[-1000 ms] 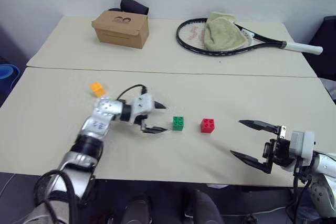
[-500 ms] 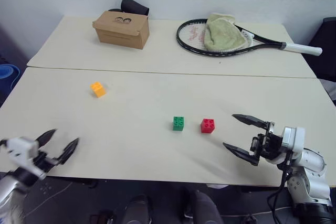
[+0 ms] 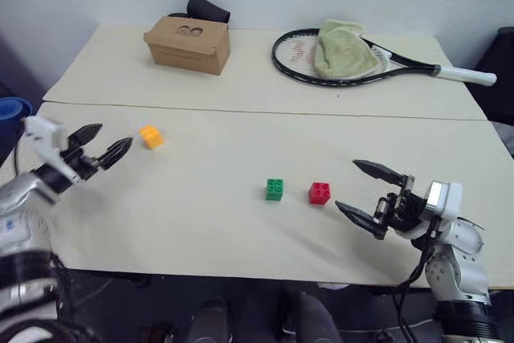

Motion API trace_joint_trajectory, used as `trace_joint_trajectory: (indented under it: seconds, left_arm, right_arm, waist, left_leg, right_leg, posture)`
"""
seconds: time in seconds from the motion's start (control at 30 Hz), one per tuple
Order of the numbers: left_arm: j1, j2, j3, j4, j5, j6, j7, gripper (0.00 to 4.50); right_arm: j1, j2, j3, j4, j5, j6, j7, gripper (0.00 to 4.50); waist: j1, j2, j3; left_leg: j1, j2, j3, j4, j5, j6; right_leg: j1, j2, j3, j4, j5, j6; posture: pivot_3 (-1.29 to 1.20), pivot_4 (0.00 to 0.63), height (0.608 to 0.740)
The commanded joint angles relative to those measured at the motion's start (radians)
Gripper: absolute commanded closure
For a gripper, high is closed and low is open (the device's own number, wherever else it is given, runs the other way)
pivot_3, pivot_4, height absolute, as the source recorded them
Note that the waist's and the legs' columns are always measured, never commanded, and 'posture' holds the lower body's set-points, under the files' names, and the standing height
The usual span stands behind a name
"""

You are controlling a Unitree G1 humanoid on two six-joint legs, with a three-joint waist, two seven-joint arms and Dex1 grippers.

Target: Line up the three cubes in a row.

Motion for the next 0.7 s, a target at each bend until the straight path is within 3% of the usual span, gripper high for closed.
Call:
trace_joint_trajectory:
  seconds: [0.03, 0.23, 0.53, 0.7]
  left_arm:
    - [-0.169, 0.023, -0.098, 0.263, 0.121, -0.107, -0.068, 0.02]
    - [-0.343, -0.003, -0.196, 0.533, 0.248, -0.212, -0.062, 0.02]
    - [-0.378, 0.012, -0.196, 0.618, 0.298, -0.228, -0.057, 0.02]
    - [-0.385, 0.006, -0.179, 0.622, 0.29, -0.224, -0.054, 1.5]
  right_arm:
    - [0.027, -0.022, -0.03, -0.078, -0.001, 0.002, -0.044, 0.0]
    - [0.11, -0.035, -0.06, -0.181, -0.01, 0.011, -0.127, 0.0]
    - [0.229, -0.039, -0.085, -0.31, -0.028, 0.011, -0.224, 0.0]
    - [0.234, -0.06, -0.078, -0.35, -0.028, 0.045, -0.251, 0.0]
  waist:
    - [-0.008, 0.0, 0.0]
    - [-0.014, -0.001, 0.0]
    - [-0.008, -0.001, 0.0]
    - [-0.01, -0.001, 0.0]
  left_leg:
    - [0.0, 0.0, 0.001, 0.0, 0.0, 0.0]
    - [0.0, 0.0, 0.006, 0.0, -0.001, 0.002]
    - [0.0, -0.001, 0.006, 0.001, -0.001, 0.002]
    - [0.001, 0.0, 0.006, 0.001, -0.001, 0.002]
  right_leg:
    - [0.0, 0.0, -0.001, 0.0, 0.0, 0.0]
    - [-0.002, 0.002, -0.002, 0.0, 0.0, 0.001]
    - [-0.003, -0.001, -0.001, 0.003, 0.0, 0.001]
    - [-0.003, -0.001, -0.001, 0.004, 0.0, 0.001]
  posture:
    - [0.0, 0.15, 0.74]
    - [0.0, 0.15, 0.74]
    - [0.0, 0.15, 0.74]
    - [0.0, 0.15, 0.74]
